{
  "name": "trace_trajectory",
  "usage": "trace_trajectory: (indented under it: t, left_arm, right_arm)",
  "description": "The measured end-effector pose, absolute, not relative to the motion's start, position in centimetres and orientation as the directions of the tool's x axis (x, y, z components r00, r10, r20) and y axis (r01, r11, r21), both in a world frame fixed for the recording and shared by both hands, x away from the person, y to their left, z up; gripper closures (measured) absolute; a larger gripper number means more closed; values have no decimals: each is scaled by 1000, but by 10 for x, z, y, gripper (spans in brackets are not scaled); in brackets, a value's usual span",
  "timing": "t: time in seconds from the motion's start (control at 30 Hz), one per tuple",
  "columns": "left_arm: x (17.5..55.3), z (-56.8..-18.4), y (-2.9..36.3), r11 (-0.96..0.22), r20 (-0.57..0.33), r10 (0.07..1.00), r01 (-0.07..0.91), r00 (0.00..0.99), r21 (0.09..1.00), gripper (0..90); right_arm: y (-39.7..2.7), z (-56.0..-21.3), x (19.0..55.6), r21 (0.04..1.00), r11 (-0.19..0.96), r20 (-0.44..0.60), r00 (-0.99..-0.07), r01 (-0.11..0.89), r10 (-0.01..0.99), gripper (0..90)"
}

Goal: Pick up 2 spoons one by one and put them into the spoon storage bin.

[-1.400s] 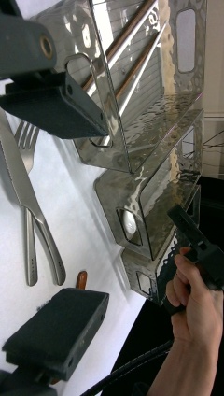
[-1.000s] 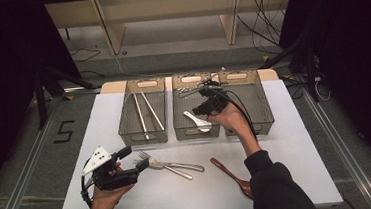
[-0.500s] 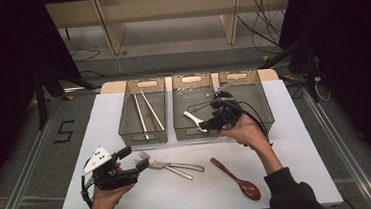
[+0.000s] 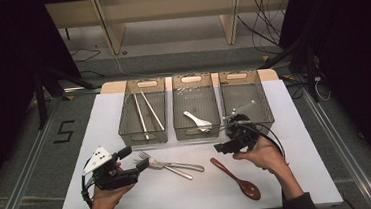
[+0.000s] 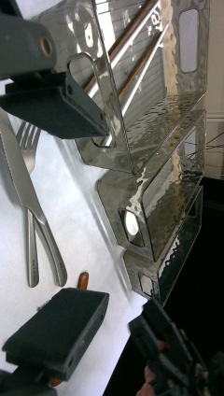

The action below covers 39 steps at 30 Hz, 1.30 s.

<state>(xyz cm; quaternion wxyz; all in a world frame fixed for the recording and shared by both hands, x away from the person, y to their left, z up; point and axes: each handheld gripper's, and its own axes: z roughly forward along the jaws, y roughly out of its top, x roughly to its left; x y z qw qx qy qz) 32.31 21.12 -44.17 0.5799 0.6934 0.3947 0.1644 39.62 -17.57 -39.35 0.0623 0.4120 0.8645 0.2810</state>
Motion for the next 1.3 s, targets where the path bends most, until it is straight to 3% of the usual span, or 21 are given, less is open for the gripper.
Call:
trace_trajectory:
  t: [0.67,1.3]
  left_arm:
    - [322,-441,211,-19,-225,736,352,638,936,162]
    - [322,-441,211,-19,-224,736,351,639,936,162]
  right_arm:
    - [-160,-433,383,406,598,100,-684,691,723,354]
    - [-149,-456,388,271,656,68,-694,704,716,529]
